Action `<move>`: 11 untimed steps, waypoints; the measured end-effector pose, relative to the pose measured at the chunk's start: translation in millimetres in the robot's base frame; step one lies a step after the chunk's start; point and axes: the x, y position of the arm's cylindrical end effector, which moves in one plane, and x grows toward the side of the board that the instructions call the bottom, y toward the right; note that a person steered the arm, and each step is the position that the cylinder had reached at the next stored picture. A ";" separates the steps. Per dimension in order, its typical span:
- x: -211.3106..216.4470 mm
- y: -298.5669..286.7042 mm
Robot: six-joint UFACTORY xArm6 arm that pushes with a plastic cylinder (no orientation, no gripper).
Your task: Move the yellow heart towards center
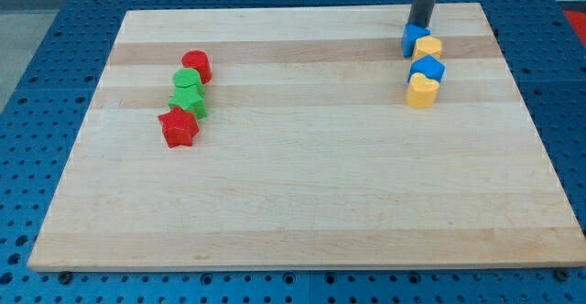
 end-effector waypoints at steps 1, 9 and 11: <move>-31.3 48.0; 130.2 128.5; 155.0 40.1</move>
